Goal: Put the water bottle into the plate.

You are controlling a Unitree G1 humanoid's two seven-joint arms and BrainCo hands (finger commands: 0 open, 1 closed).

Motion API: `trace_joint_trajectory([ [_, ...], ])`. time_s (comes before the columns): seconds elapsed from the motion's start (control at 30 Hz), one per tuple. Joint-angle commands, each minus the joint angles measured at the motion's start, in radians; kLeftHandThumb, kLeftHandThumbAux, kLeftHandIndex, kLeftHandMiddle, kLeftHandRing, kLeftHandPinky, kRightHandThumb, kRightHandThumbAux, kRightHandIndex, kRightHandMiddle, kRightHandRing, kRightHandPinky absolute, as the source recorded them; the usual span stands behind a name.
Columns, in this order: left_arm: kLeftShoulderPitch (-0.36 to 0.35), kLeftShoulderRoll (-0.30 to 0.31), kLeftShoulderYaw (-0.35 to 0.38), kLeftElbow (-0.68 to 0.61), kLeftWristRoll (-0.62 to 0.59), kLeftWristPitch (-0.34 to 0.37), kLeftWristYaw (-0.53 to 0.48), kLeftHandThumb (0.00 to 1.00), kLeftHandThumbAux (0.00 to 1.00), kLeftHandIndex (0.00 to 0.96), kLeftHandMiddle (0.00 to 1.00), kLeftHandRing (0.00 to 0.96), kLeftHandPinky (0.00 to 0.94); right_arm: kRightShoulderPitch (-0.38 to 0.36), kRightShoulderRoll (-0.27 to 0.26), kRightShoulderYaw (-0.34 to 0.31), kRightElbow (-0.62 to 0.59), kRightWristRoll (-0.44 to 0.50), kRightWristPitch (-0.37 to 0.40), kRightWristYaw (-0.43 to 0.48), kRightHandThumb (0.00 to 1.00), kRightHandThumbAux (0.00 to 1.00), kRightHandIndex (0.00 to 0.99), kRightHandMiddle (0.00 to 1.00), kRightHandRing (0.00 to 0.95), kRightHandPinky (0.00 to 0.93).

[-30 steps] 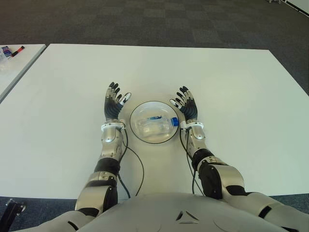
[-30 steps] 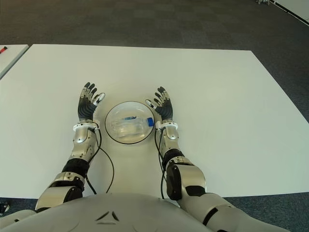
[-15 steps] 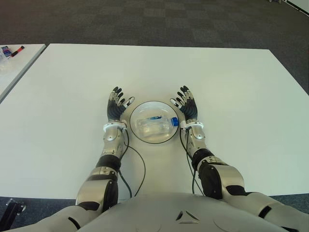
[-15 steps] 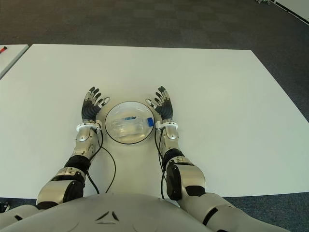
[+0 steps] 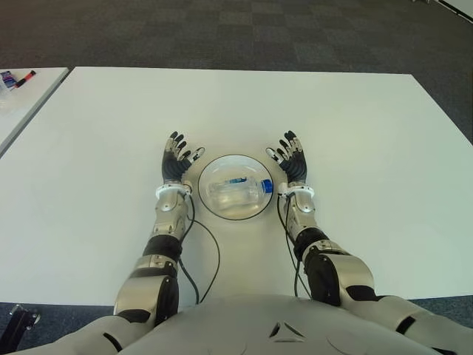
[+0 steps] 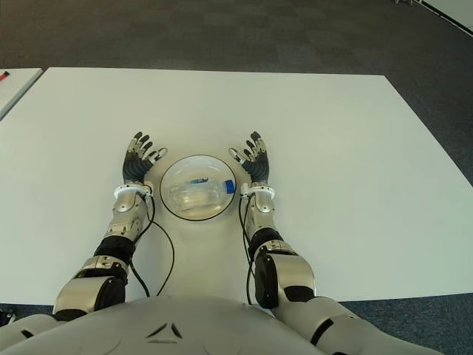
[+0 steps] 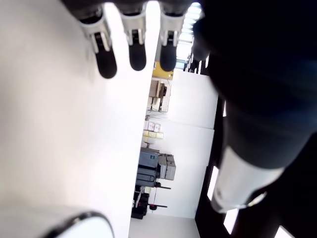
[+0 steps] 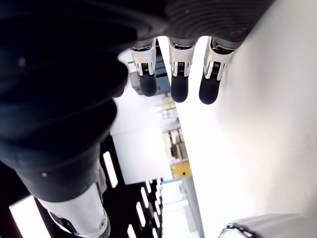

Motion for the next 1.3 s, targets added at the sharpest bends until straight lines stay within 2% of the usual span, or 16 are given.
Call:
trace_joint_trajectory([
  [0.03, 0.042, -0.013, -0.004, -0.021, 0.007, 0.068, 0.018, 0.0, 0.892, 0.076, 0.116, 0.12, 0.159, 0.032, 0.002, -0.005, -0.007, 0.011, -0.006, 0.002, 0.048, 0.856, 0.098, 0.1, 0.097, 0.148],
  [0.27, 0.062, -0.026, -0.01, -0.077, 0.011, 0.108, 0.026, 0.0, 0.883, 0.083, 0.11, 0.114, 0.156, 0.038, 0.011, -0.003, -0.033, 0.017, -0.019, 0.0, 0.046, 0.828, 0.108, 0.111, 0.107, 0.155],
  [0.7, 0.129, -0.064, -0.012, -0.231, 0.001, 0.164, 0.026, 0.0, 0.893, 0.119, 0.138, 0.135, 0.174, 0.045, 0.001, 0.006, -0.056, 0.011, 0.006, -0.007, 0.045, 0.807, 0.111, 0.112, 0.105, 0.152],
  [0.93, 0.144, -0.071, -0.011, -0.255, 0.002, 0.153, 0.027, 0.0, 0.91, 0.129, 0.145, 0.143, 0.181, 0.052, -0.005, 0.013, -0.058, 0.002, 0.019, -0.01, 0.046, 0.795, 0.109, 0.113, 0.105, 0.149],
  [1.3, 0.174, -0.083, -0.022, -0.29, 0.014, 0.099, 0.046, 0.0, 0.952, 0.15, 0.175, 0.17, 0.201, 0.054, -0.003, 0.02, -0.05, 0.002, 0.075, -0.015, 0.045, 0.78, 0.1, 0.111, 0.104, 0.152],
])
